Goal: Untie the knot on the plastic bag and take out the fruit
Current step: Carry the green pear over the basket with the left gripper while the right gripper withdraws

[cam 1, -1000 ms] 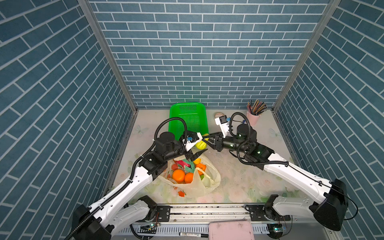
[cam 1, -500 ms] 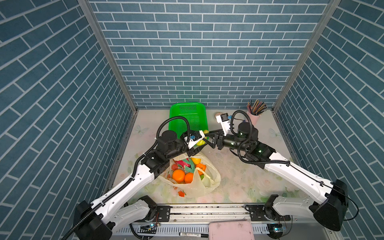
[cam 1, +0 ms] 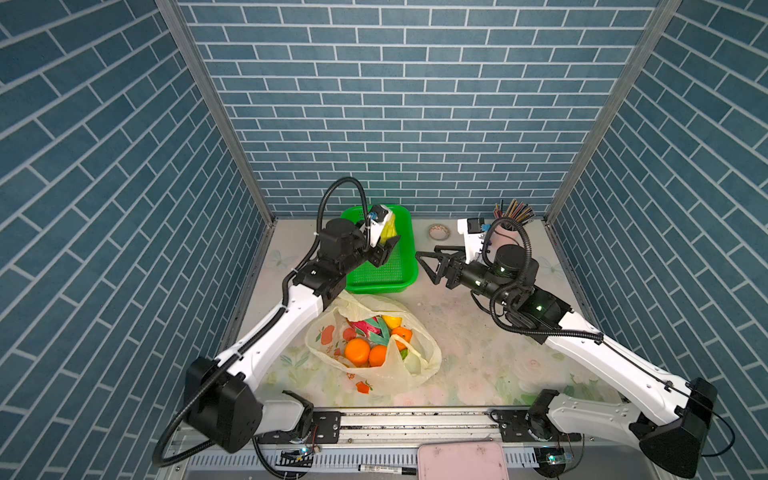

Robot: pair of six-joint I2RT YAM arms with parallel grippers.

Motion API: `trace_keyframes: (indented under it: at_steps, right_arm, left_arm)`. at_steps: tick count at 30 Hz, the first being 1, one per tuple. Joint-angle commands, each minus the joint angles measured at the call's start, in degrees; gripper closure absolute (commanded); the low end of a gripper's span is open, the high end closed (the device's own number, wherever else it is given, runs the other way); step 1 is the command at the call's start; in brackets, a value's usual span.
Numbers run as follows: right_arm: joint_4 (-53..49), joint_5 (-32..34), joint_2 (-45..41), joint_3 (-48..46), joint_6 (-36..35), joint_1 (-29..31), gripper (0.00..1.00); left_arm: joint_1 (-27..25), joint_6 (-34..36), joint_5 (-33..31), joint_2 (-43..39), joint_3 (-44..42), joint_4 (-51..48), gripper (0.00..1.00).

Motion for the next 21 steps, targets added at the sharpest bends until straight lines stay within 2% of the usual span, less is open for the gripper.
trace_keyframes:
  at_steps: [1, 10, 21]
  right_arm:
    - [-1.14, 1.68, 0.48, 2.42, -1.69, -0.53, 0.13]
    - [-1.96, -0.56, 0.82, 1.87, -0.18, -0.75, 0.13]
    - [-4.61, -0.89, 1.07, 0.01, 3.13, -0.75, 0.16]
  left_arm:
    - [3.04, -7.59, -1.82, 5.61, 5.76, -5.32, 0.38]
    - [10.13, -16.71, -1.51, 23.92, 22.37, -15.92, 0.38]
    - [12.71, -17.71, -6.44, 44.57, 40.76, -28.87, 0.38]
